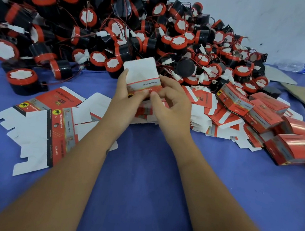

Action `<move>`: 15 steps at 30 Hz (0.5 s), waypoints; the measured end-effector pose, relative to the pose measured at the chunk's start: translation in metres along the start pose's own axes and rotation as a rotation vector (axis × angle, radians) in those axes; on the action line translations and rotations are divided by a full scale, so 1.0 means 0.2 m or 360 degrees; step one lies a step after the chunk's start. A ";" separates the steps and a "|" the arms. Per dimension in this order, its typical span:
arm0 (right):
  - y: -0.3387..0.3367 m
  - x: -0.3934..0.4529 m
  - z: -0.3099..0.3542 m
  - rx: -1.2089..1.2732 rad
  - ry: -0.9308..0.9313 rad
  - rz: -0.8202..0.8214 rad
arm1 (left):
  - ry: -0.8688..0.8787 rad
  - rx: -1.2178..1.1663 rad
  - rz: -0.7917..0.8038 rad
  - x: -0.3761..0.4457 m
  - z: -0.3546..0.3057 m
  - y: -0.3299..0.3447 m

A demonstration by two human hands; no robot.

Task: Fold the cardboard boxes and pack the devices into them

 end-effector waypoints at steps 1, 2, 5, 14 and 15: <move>-0.01 0.00 -0.01 0.0001 0.0020 -0.0003 | 0.0018 0.0031 -0.0018 -0.01 0.00 0.00; -0.02 0.00 -0.03 0.0007 0.0037 -0.0006 | 0.0044 0.0061 -0.0048 -0.01 0.00 0.00; -0.03 0.01 -0.05 0.0004 0.0045 -0.0010 | 0.0091 0.0105 -0.0221 0.00 -0.01 -0.02; -0.09 0.21 -0.21 -0.0764 0.0159 0.0143 | 0.0068 -0.0227 -0.0677 0.08 0.04 -0.13; -0.10 0.24 -0.24 -0.0855 0.0221 0.0219 | 0.0065 -0.0240 -0.0679 0.08 0.04 -0.13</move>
Point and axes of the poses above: each hand's wrist, its own x-axis towards the middle knuckle, its own y-axis out of the palm, z = x × y, the point moved 4 cm from there along x, towards the middle knuckle, and after that the axes turned 12 degrees about -y, right-handed, at the moved point
